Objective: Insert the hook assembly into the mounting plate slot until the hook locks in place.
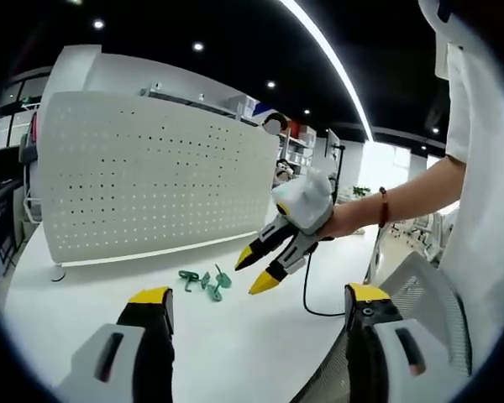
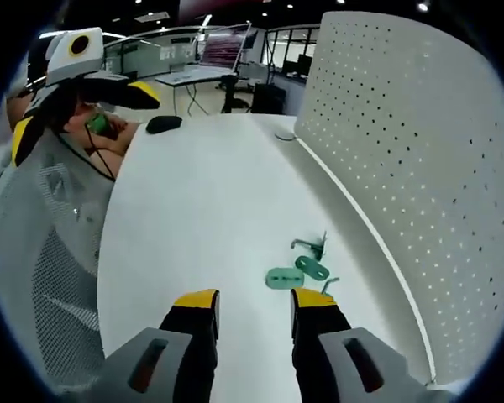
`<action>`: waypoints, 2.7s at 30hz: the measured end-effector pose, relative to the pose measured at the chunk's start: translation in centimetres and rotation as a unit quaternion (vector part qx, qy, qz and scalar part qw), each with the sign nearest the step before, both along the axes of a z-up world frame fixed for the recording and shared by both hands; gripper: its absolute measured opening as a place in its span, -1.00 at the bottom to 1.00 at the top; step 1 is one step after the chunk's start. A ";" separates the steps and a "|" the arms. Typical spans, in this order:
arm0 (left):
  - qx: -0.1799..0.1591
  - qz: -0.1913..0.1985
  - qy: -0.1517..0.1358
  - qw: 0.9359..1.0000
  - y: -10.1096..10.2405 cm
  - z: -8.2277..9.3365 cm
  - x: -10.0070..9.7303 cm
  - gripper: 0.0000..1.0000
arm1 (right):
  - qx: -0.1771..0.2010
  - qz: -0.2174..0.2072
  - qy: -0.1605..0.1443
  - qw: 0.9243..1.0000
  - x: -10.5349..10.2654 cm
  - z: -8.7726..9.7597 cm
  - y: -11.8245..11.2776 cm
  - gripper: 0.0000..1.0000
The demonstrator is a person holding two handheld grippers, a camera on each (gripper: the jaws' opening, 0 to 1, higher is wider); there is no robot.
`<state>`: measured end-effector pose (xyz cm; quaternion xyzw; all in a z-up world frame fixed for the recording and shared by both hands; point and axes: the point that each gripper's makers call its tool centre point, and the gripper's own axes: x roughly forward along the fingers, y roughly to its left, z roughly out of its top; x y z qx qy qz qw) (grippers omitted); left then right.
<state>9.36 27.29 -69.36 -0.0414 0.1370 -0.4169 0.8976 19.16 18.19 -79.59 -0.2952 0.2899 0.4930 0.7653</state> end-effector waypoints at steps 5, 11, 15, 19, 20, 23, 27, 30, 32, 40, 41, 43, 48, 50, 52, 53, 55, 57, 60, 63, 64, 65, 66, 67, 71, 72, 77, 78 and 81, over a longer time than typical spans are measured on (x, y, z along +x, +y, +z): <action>0.003 0.006 0.002 1.000 0.3 -0.2 0.1 0.71 | -0.015 0.009 -0.002 1.000 1.0 -0.5 0.3 -0.35; 0.002 0.012 0.000 1.000 0.6 -0.3 0.4 0.69 | -0.022 0.015 -0.002 1.000 1.8 -1.2 0.6 -0.35; 0.004 0.011 0.000 1.000 0.6 -0.4 0.3 0.68 | -0.037 0.029 -0.003 0.999 2.1 -1.8 0.5 -0.37; 0.006 0.011 -0.001 1.000 0.7 -0.5 0.4 0.64 | -0.052 0.043 -0.011 0.998 2.4 -2.1 0.5 -0.40; 0.005 0.012 -0.001 1.000 0.7 -0.5 0.5 0.64 | -0.054 0.045 -0.013 0.997 2.4 -2.1 0.5 -0.42; 0.000 0.013 -0.001 1.000 0.7 -0.4 0.5 0.63 | -0.053 0.055 -0.009 0.997 2.3 -2.2 0.7 -0.47; 0.001 0.010 0.001 1.000 0.7 -0.4 0.3 0.61 | -0.068 0.062 -0.012 0.996 2.7 -2.5 0.5 -0.57; 0.003 0.010 0.002 1.000 0.7 -0.5 0.3 0.60 | -0.076 0.064 -0.014 0.995 2.9 -2.8 0.4 -0.61; 0.003 0.009 0.003 1.000 0.6 -0.5 0.3 0.59 | -0.077 0.066 -0.016 0.995 3.0 -2.8 0.5 -0.63; 0.004 0.005 0.005 1.000 0.6 -0.6 0.1 0.56 | -0.083 0.071 -0.016 0.994 3.1 -3.1 0.7 -0.73; 0.003 0.004 0.005 1.000 0.5 -0.6 0.1 0.56 | -0.082 0.071 -0.015 0.994 3.0 -3.0 0.7 -0.76; 0.004 0.003 0.006 1.000 0.5 -0.6 0.1 0.56 | -0.084 0.073 -0.012 0.994 2.9 -3.1 0.8 -0.80; 0.003 0.001 0.006 1.000 0.5 -0.6 0.0 0.54 | -0.088 0.077 -0.009 0.993 2.8 -3.1 0.9 -0.85; 0.003 0.000 0.007 1.000 0.5 -0.6 0.0 0.54 | -0.088 0.081 -0.006 0.993 2.7 -3.1 1.1 -0.88; 0.003 0.000 0.008 1.000 0.5 -0.6 0.0 0.53 | -0.095 0.083 -0.004 0.992 2.8 -3.2 1.1 -0.89; 0.003 -0.001 0.008 1.000 0.5 -0.6 0.0 0.53 | -0.099 0.085 -0.005 0.991 2.8 -3.2 1.1 -0.89; 0.003 0.000 0.008 1.000 0.5 -0.6 0.0 0.53 | -0.105 0.088 -0.006 0.991 3.0 -3.3 1.2 -0.89; 0.003 0.001 0.008 1.000 0.5 -0.6 0.0 0.53 | -0.109 0.088 -0.003 0.990 3.1 -3.5 1.2 -0.88; 0.003 -0.002 0.012 1.000 0.5 -0.8 -0.1 0.53 | -0.111 0.087 0.001 0.990 3.2 -3.7 1.4 -0.89; 0.005 -0.003 0.012 1.000 0.5 -0.9 -0.1 0.53 | -0.116 0.087 0.010 0.989 3.2 -4.2 1.3 -0.89; 0.004 -0.003 0.011 1.000 0.5 -0.8 -0.1 0.53 | -0.117 0.087 0.011 0.989 3.2 -4.3 1.3 -0.89; 0.002 -0.003 0.012 1.000 0.5 -0.8 -0.1 0.53 | -0.123 0.086 0.011 0.989 3.2 -4.5 1.1 -0.89; 0.002 -0.003 0.012 1.000 0.5 -0.8 -0.1 0.52 | -0.127 0.087 0.010 0.988 3.2 -4.6 1.1 -0.89; 0.002 -0.002 0.011 1.000 0.6 -0.8 -0.1 0.52 | -0.129 0.087 0.011 0.988 3.2 -4.7 1.0 -0.89; 0.001 -0.005 0.013 1.000 0.5 -0.8 -0.1 0.52 | -0.136 0.086 0.011 0.987 3.1 -5.1 0.9 -0.88; 0.002 -0.006 0.012 1.000 0.5 -0.8 -0.1 0.52 | -0.138 0.087 0.012 0.987 3.0 -5.2 0.9 -0.88; 0.002 -0.007 0.012 1.000 0.5 -0.8 -0.2 0.52 | -0.147 0.088 0.009 0.985 3.0 -5.4 0.9 -0.87; 0.002 -0.006 0.012 1.000 0.5 -0.8 -0.2 0.52 | -0.148 0.089 0.006 0.985 3.0 -5.4 1.0 -0.87; 0.002 -0.006 0.012 1.000 0.5 -0.7 -0.2 0.51 | -0.155 0.093 0.000 0.984 3.1 -5.5 1.1 -0.86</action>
